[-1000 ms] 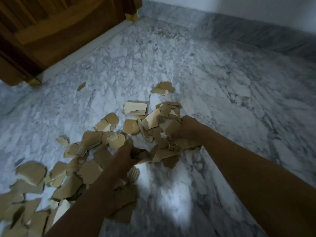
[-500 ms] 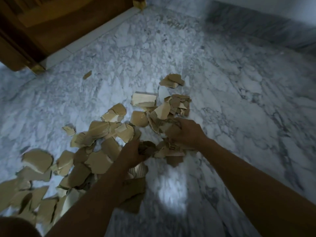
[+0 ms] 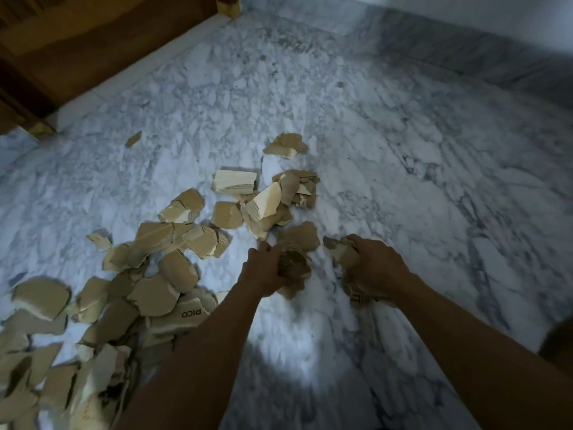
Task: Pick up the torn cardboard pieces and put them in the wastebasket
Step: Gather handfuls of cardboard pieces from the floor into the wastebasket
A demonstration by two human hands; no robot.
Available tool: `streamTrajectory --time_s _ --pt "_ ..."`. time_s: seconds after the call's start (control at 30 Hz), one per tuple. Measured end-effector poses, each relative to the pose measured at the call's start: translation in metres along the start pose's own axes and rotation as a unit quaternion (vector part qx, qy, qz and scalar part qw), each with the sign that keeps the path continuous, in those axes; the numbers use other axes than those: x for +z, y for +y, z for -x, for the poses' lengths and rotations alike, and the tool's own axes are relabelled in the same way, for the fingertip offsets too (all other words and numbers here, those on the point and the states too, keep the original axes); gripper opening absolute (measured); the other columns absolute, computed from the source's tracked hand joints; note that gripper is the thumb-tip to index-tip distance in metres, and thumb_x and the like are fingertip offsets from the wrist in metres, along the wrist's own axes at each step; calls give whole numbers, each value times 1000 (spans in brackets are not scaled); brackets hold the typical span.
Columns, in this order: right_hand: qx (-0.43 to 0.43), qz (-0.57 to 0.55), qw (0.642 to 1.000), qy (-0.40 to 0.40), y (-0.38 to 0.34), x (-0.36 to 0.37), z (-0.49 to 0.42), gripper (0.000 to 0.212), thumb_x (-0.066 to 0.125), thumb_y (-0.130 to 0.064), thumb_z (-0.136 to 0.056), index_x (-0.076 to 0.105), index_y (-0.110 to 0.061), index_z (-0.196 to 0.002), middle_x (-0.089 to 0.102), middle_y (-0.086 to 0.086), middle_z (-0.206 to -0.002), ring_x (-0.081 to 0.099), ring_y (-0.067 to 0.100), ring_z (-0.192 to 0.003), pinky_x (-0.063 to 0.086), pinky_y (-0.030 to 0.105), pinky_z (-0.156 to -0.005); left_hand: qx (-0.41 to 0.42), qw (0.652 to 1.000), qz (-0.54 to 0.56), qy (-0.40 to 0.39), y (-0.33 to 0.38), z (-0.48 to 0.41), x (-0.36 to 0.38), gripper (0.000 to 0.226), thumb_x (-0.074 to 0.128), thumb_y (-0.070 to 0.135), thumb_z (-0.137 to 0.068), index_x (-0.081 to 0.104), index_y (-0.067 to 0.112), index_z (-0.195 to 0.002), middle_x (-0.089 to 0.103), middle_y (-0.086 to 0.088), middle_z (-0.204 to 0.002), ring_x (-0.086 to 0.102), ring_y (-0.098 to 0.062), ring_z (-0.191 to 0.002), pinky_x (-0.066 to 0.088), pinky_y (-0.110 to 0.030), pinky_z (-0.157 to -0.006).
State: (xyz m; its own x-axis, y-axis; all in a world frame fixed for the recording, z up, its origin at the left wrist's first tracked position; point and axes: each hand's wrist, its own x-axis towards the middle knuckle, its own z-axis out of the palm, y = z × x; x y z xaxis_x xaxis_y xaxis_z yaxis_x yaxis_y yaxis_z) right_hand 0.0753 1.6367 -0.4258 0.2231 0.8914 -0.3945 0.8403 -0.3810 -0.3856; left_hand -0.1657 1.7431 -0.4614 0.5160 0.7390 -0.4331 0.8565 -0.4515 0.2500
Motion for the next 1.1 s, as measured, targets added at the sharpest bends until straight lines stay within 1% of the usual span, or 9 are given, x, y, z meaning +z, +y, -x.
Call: streamTrajectory --time_s 0.07,0.17,0.33,0.47,0.57,0.7,0.9,1.03,1.1 --pt "22 -24 999 7 5 5 -1 46 71 -30 -79 52 -24 -121 62 5 -113 60 28 -103 47 35 -76 -21 999 -7 23 0 6 -3 79 72 49 -77 37 22 -142 43 -13 -131 43 -35 -115 46 -49 -90" --pt "48 -30 998 -26 3 6 -6 45 75 -30 -80 52 -10 -113 57 13 -117 55 31 -108 37 30 -74 -16 998 34 56 -10 18 -13 62 71 42 -77 46 17 -127 49 -11 -122 51 -32 -110 49 -47 -83" --pt "66 -109 990 -66 -32 -12 -24 90 92 -50 -55 56 -13 -129 62 7 -123 61 24 -110 51 30 -81 -10 970 230 82 -46 43 -46 57 73 36 -68 52 23 -119 70 0 -83 68 -16 -71 58 -42 -65" --pt "20 -98 994 -37 -75 -19 -51 76 89 -51 -56 62 -18 -118 64 3 -112 62 23 -103 56 37 -84 -51 966 241 84 -80 60 -54 62 76 22 -78 40 11 -127 67 2 -82 67 -14 -66 52 -27 -55" --pt "-18 -44 999 -9 -97 -12 -72 57 77 -47 -65 64 -20 -112 64 6 -110 63 29 -107 54 39 -86 -48 982 174 54 -93 65 -42 78 71 28 -85 27 1 -144 67 -14 -102 66 -31 -84 42 -28 -62" --pt "-16 -4 997 -72 -112 5 -86 82 80 -45 -74 41 -14 -138 53 15 -134 53 35 -121 48 41 -94 -54 990 121 53 -110 67 -17 95 62 38 -91 2 2 -154 67 -18 -110 65 -37 -94 41 -32 -65" --pt "14 6 998 -55 -101 8 -80 96 80 -51 -71 32 -16 -146 58 13 -129 56 36 -117 47 47 -97 -42 989 126 58 -115 68 -14 73 68 40 -87 39 9 -146 59 -16 -131 57 -35 -118 46 -37 -86" --pt "20 -59 997 -54 -85 1 -68 63 83 -37 -75 45 -13 -118 57 14 -122 54 27 -99 40 30 -68 -66 974 200 84 -116 69 -31 59 61 48 -68 65 7 -110 65 -9 -89 64 -31 -88 35 -27 -63" --pt "30 -93 995 -25 -83 -13 -62 64 86 -33 -74 47 -12 -120 57 9 -119 53 26 -98 39 29 -68 -86 973 199 84 -121 71 -41 57 59 47 -65 65 7 -105 59 -3 -77 61 -27 -78 33 -27 -60"
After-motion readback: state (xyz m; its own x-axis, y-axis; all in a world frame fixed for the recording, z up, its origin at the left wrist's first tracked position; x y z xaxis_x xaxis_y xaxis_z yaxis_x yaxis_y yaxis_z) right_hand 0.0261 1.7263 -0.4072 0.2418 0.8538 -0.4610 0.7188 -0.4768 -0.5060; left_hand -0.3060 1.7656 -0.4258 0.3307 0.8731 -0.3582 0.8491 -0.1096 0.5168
